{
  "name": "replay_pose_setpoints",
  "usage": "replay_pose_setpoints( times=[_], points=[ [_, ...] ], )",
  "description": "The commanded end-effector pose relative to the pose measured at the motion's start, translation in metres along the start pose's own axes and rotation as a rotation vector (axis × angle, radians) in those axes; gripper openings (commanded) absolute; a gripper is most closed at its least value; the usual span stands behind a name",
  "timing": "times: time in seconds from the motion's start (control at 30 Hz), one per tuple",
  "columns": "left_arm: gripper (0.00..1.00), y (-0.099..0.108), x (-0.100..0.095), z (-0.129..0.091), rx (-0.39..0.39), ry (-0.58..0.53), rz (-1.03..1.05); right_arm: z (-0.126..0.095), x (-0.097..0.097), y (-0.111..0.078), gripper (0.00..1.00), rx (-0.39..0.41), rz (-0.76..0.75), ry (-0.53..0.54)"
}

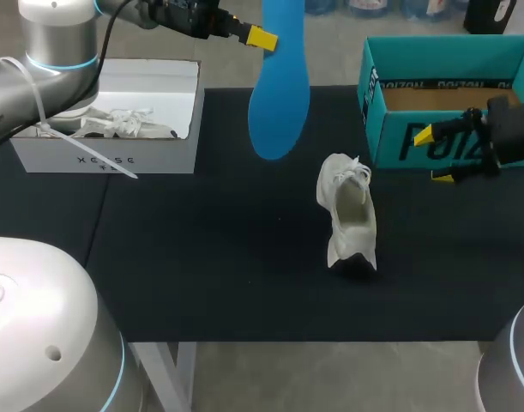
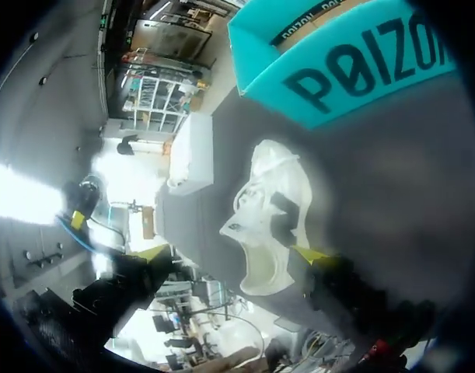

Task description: Take the shoe out of the shoebox, open the shoe tongue, remove and reinsert the insole, then place the shoe into the shoebox

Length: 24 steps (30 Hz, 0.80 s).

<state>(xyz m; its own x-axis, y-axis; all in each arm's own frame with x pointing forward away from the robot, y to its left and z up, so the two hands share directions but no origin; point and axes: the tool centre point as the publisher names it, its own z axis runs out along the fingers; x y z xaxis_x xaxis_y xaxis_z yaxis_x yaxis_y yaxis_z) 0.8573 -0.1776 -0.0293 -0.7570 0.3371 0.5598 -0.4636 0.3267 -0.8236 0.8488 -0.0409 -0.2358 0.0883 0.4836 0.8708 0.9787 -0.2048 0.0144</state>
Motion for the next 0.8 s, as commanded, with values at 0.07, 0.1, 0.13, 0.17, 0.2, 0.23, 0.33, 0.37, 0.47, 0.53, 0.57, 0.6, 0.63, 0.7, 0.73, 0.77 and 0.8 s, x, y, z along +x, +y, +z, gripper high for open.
replay_pose_setpoints(
  times=[0.07,0.1,0.13,0.17,0.2,0.23,0.33,0.37,0.47,0.53,0.57,0.6,0.63,0.7,0.73,0.77,0.8],
  points=[
    [0.0,0.0,0.0,0.0,-0.001,-0.001,0.0,-0.002,0.016,0.015,1.0,0.219,0.196,0.184],
    [0.0,0.0,0.0,0.0,-0.001,-0.001,0.0,0.0,0.02,0.017,1.0,0.223,0.242,0.211],
    [0.0,0.0,0.0,0.0,-0.001,-0.001,0.0,0.001,0.025,0.018,1.0,0.248,0.254,0.238],
    [0.0,0.0,0.0,0.0,-0.001,-0.001,0.0,0.004,0.03,0.018,1.0,0.247,0.278,0.245],
    [0.0,0.0,0.0,0.0,-0.001,-0.001,0.0,0.007,0.035,0.019,1.0,0.252,0.307,0.257],
    [0.0,0.0,0.0,0.0,-0.001,-0.001,0.0,0.01,0.04,0.019,1.0,0.275,0.323,0.273],
    [0.0,0.0,0.0,0.0,-0.001,-0.001,0.0,0.019,0.057,0.017,1.0,0.297,0.389,0.3],
    [0.0,0.0,0.0,0.0,-0.001,-0.001,0.0,0.021,0.062,0.017,1.0,0.302,0.408,0.305],
    [0.0,0.0,0.0,0.0,-0.001,-0.001,0.0,0.025,0.077,0.016,1.0,0.314,0.458,0.316],
    [0.0,0.0,0.0,0.0,-0.001,-0.001,0.0,0.025,0.086,0.015,1.0,0.307,0.472,0.324],
    [0.0,0.0,0.0,0.0,-0.001,-0.001,0.0,0.024,0.09,0.014,1.0,0.3,0.48,0.33],
    [0.0,0.0,0.0,0.0,-0.001,-0.001,0.0,0.022,0.094,0.013,1.0,0.306,0.485,0.348],
    [0.0,0.0,0.0,0.0,-0.001,-0.001,0.0,0.02,0.097,0.013,1.0,0.303,0.49,0.358],
    [0.0,0.0,0.0,0.0,-0.001,-0.001,0.0,0.016,0.104,0.012,1.0,0.3,0.499,0.393],
    [0.0,0.0,0.0,0.0,-0.001,-0.001,0.0,0.015,0.106,0.011,1.0,0.295,0.509,0.399],
    [0.0,0.0,0.0,0.0,-0.001,-0.001,0.0,0.015,0.109,0.01,1.0,0.29,0.515,0.403],
    [0.0,0.0,0.0,0.0,-0.001,-0.001,0.0,0.016,0.112,0.009,1.0,0.278,0.513,0.411]
  ],
)
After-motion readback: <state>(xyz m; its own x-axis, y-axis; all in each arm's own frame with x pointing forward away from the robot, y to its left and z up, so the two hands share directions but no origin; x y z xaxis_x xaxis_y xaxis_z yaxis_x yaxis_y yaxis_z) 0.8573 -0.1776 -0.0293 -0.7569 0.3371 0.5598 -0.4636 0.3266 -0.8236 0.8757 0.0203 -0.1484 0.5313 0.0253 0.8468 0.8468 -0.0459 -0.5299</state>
